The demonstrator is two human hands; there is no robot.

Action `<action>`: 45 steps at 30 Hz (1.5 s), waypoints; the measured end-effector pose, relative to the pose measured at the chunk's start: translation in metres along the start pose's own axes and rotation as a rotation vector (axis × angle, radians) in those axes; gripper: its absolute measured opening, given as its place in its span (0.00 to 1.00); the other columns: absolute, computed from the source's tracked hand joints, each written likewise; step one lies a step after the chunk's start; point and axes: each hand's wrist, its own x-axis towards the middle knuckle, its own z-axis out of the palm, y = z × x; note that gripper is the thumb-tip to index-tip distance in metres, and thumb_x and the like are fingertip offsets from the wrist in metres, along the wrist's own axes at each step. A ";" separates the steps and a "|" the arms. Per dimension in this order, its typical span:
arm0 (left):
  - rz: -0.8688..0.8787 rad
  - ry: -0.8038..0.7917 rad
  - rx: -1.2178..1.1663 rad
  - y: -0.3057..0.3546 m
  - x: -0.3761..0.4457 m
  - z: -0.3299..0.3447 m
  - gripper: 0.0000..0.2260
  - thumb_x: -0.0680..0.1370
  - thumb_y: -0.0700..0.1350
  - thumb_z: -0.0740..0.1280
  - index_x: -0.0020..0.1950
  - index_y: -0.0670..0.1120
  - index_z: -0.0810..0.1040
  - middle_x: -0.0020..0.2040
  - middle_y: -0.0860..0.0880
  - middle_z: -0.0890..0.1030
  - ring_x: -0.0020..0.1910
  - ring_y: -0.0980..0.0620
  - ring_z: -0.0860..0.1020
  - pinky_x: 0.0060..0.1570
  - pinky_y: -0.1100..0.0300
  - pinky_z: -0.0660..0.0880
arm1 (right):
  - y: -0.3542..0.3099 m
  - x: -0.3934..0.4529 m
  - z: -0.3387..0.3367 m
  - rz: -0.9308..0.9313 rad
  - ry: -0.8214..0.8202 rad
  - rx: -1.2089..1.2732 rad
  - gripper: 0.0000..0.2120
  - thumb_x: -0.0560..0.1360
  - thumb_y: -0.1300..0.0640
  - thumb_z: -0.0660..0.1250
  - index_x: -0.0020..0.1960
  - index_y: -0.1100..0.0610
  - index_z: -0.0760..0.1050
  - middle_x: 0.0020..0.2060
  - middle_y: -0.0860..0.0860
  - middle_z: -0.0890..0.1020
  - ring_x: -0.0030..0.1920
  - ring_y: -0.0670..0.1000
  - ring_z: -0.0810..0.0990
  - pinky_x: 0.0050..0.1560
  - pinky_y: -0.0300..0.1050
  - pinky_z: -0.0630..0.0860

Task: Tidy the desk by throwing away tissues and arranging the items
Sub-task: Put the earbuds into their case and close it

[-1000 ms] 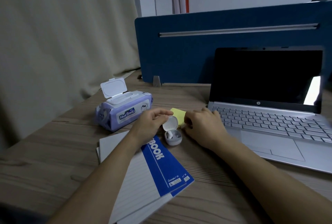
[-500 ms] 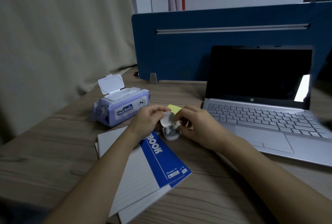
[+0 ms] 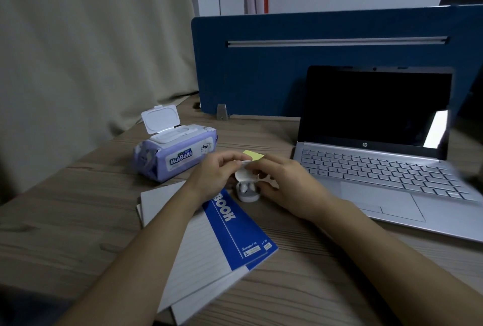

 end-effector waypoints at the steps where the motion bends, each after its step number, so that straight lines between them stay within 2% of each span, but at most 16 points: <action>1: 0.005 0.003 -0.004 0.000 0.000 0.000 0.10 0.81 0.45 0.64 0.54 0.54 0.85 0.52 0.48 0.86 0.54 0.47 0.83 0.59 0.40 0.78 | 0.001 0.000 0.000 0.010 0.028 -0.001 0.18 0.73 0.63 0.68 0.63 0.55 0.76 0.52 0.51 0.79 0.49 0.47 0.77 0.49 0.42 0.75; 4: 0.008 0.006 -0.031 0.003 -0.001 0.000 0.11 0.80 0.49 0.63 0.50 0.56 0.86 0.51 0.47 0.86 0.55 0.45 0.83 0.59 0.38 0.77 | 0.007 0.000 -0.003 0.065 0.147 -0.028 0.15 0.73 0.66 0.65 0.58 0.56 0.77 0.49 0.51 0.80 0.49 0.50 0.78 0.49 0.48 0.76; 6: -0.006 -0.004 -0.061 0.004 -0.002 0.000 0.13 0.79 0.53 0.61 0.50 0.53 0.86 0.50 0.47 0.86 0.53 0.45 0.83 0.60 0.39 0.77 | 0.012 -0.001 -0.005 0.104 0.227 -0.046 0.13 0.73 0.67 0.64 0.55 0.57 0.78 0.47 0.51 0.79 0.48 0.50 0.78 0.48 0.49 0.76; 8: -0.017 -0.019 -0.124 0.005 -0.003 0.000 0.18 0.80 0.56 0.60 0.49 0.48 0.86 0.50 0.46 0.87 0.53 0.45 0.84 0.59 0.43 0.78 | 0.017 -0.002 -0.006 0.144 0.278 -0.057 0.11 0.74 0.67 0.63 0.53 0.57 0.78 0.46 0.50 0.79 0.47 0.50 0.77 0.48 0.49 0.76; 10: -0.028 -0.037 -0.192 0.007 -0.004 0.000 0.21 0.80 0.58 0.60 0.45 0.46 0.87 0.51 0.46 0.87 0.53 0.47 0.84 0.55 0.51 0.79 | 0.020 -0.002 -0.007 0.182 0.308 -0.051 0.11 0.73 0.68 0.63 0.52 0.57 0.79 0.45 0.50 0.79 0.47 0.50 0.78 0.48 0.49 0.76; 13: -0.017 -0.055 -0.187 0.009 -0.006 0.001 0.23 0.82 0.57 0.58 0.41 0.45 0.87 0.52 0.49 0.87 0.54 0.51 0.84 0.53 0.58 0.78 | 0.021 -0.003 -0.008 0.212 0.323 -0.041 0.12 0.72 0.68 0.63 0.50 0.57 0.79 0.45 0.50 0.79 0.46 0.50 0.78 0.48 0.50 0.77; 16: -0.006 -0.043 -0.166 0.008 -0.006 0.001 0.22 0.82 0.57 0.58 0.46 0.46 0.86 0.51 0.49 0.87 0.52 0.51 0.85 0.51 0.60 0.77 | 0.021 -0.003 -0.007 0.204 0.296 -0.021 0.10 0.73 0.66 0.63 0.51 0.56 0.79 0.44 0.49 0.79 0.47 0.50 0.77 0.48 0.50 0.76; 18: 0.013 0.003 -0.137 0.008 -0.006 0.001 0.21 0.83 0.55 0.56 0.49 0.45 0.85 0.50 0.49 0.87 0.51 0.52 0.84 0.49 0.63 0.77 | 0.019 -0.003 -0.008 0.176 0.208 0.011 0.10 0.74 0.62 0.64 0.54 0.55 0.78 0.47 0.48 0.79 0.49 0.48 0.76 0.51 0.49 0.75; 21: 0.028 0.080 -0.110 0.007 -0.004 -0.001 0.20 0.84 0.54 0.55 0.50 0.46 0.83 0.50 0.50 0.87 0.50 0.52 0.84 0.50 0.58 0.76 | 0.013 -0.004 -0.002 0.100 -0.066 -0.036 0.18 0.74 0.53 0.66 0.63 0.51 0.74 0.57 0.48 0.77 0.58 0.50 0.73 0.59 0.51 0.71; 24: 0.031 0.088 -0.099 0.006 -0.003 -0.001 0.19 0.84 0.54 0.55 0.50 0.46 0.83 0.50 0.50 0.87 0.50 0.53 0.84 0.50 0.58 0.77 | 0.008 -0.004 0.011 0.057 -0.242 -0.158 0.22 0.74 0.44 0.63 0.68 0.42 0.68 0.65 0.45 0.74 0.64 0.51 0.68 0.59 0.52 0.66; 27: 0.033 0.092 -0.088 0.006 -0.003 0.000 0.19 0.84 0.53 0.55 0.50 0.46 0.83 0.49 0.50 0.87 0.49 0.52 0.84 0.52 0.56 0.78 | 0.009 -0.003 0.012 0.087 -0.213 -0.206 0.19 0.75 0.42 0.62 0.65 0.42 0.69 0.61 0.45 0.76 0.62 0.51 0.70 0.56 0.52 0.64; 32: 0.016 0.097 -0.068 0.003 -0.002 0.000 0.18 0.84 0.52 0.55 0.51 0.46 0.83 0.50 0.51 0.86 0.49 0.55 0.84 0.49 0.59 0.76 | 0.017 -0.007 0.004 0.194 -0.169 -0.255 0.17 0.72 0.45 0.64 0.59 0.44 0.69 0.55 0.46 0.77 0.60 0.52 0.71 0.57 0.55 0.66; 35: 0.011 0.098 -0.050 -0.001 -0.001 -0.001 0.15 0.84 0.51 0.58 0.51 0.48 0.83 0.50 0.52 0.86 0.51 0.55 0.84 0.50 0.58 0.78 | 0.018 -0.007 0.000 0.227 -0.172 -0.254 0.18 0.72 0.42 0.62 0.60 0.44 0.69 0.57 0.46 0.77 0.60 0.52 0.70 0.59 0.57 0.65; 38: 0.024 0.093 -0.004 -0.005 0.001 -0.002 0.12 0.83 0.49 0.60 0.51 0.50 0.83 0.49 0.54 0.86 0.51 0.55 0.83 0.47 0.61 0.79 | 0.024 -0.007 -0.006 0.277 -0.088 -0.219 0.18 0.74 0.40 0.58 0.61 0.44 0.69 0.60 0.44 0.77 0.62 0.50 0.70 0.61 0.58 0.64; 45: 0.078 0.048 0.089 -0.005 0.003 -0.001 0.08 0.82 0.47 0.62 0.54 0.52 0.82 0.52 0.57 0.84 0.53 0.58 0.82 0.55 0.49 0.81 | 0.045 -0.016 -0.016 0.400 0.053 -0.260 0.14 0.76 0.43 0.58 0.58 0.46 0.73 0.58 0.44 0.79 0.60 0.51 0.73 0.59 0.56 0.65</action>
